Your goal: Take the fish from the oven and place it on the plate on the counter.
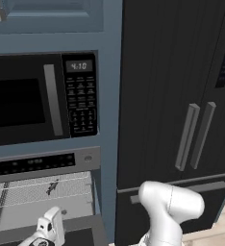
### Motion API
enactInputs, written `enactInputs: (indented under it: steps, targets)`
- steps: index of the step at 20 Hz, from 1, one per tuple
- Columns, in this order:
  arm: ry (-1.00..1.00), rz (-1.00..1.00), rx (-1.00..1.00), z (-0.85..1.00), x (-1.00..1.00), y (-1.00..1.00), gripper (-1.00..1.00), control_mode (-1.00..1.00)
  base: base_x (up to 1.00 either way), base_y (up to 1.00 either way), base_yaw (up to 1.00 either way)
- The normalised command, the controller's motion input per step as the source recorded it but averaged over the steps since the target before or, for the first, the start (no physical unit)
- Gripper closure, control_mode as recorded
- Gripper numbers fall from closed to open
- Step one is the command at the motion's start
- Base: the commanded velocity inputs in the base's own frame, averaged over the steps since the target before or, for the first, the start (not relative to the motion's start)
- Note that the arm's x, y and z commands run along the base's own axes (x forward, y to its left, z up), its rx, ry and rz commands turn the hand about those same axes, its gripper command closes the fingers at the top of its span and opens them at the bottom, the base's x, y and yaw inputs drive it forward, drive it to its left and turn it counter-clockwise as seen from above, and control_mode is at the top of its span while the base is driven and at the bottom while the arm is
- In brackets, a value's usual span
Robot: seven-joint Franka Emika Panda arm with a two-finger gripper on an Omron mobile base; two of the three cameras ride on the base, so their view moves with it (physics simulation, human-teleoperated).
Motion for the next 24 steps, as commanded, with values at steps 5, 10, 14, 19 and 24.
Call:
enactInputs:
  steps: [5, 10, 14, 19, 24]
  targets:
    - [0.00, -0.05, 0.03, -0.11, 0.91, -0.43, -1.00, -1.00, 0.00, 0.00, 0.00]
    - [-0.04, -0.01, 0.00, -0.30, 0.59, -0.33, -1.00, -1.00, 0.00, 0.00, 0.00]
    - [-0.10, 0.00, 0.00, -0.35, 0.36, -0.26, -1.00, -1.00, 0.00, 0.00, 0.00]
    - [-0.11, 0.00, 0.00, -0.31, 0.45, -0.16, -1.00, -1.00, 0.00, 0.00, 0.00]
    - [-0.10, 0.00, 0.00, -0.09, 0.49, -0.01, -1.00, -1.00, 0.00, 0.00, 0.00]
